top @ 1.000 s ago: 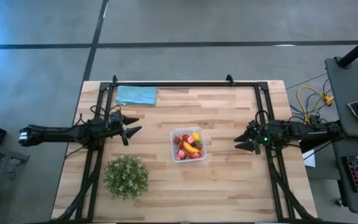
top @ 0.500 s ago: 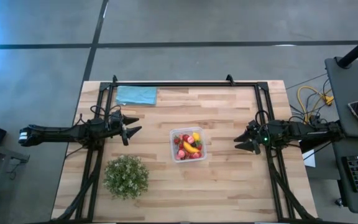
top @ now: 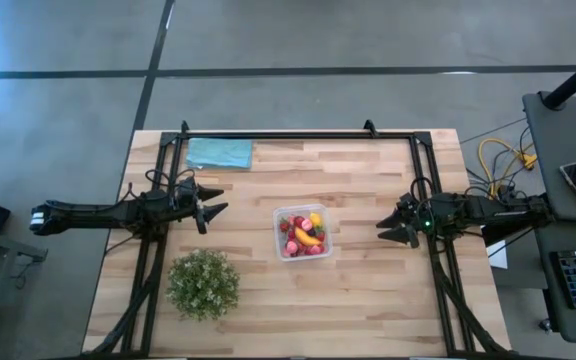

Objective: Pick and placing Produce into tupperware
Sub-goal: Return to Home Position

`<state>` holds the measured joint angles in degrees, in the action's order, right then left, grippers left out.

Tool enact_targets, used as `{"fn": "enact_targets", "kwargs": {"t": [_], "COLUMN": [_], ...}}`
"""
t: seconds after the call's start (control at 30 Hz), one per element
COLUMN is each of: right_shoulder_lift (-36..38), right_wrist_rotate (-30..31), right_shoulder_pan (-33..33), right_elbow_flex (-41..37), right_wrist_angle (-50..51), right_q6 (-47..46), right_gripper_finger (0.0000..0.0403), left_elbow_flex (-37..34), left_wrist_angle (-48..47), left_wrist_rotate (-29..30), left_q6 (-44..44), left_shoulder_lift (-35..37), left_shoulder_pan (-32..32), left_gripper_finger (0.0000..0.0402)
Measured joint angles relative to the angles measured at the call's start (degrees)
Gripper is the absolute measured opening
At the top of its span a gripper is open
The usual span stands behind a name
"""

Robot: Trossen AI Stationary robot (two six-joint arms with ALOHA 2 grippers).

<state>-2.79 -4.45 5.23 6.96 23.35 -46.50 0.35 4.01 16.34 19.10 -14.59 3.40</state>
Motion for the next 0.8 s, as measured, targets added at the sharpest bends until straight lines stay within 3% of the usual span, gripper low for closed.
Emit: {"fn": "enact_targets", "kwargs": {"t": [0.8], "right_shoulder_lift": [0.0], "right_wrist_rotate": [0.0], "right_shoulder_pan": [0.0], "right_elbow_flex": [0.0], "right_wrist_angle": [0.0], "right_q6": [0.0], "right_gripper_finger": [0.0279], "left_elbow_flex": [0.0], "left_wrist_angle": [0.0], "left_wrist_rotate": [0.0], "left_q6": [0.0], "left_shoulder_lift": [0.0], "left_shoulder_pan": [0.0], "left_gripper_finger": [0.0233]}}
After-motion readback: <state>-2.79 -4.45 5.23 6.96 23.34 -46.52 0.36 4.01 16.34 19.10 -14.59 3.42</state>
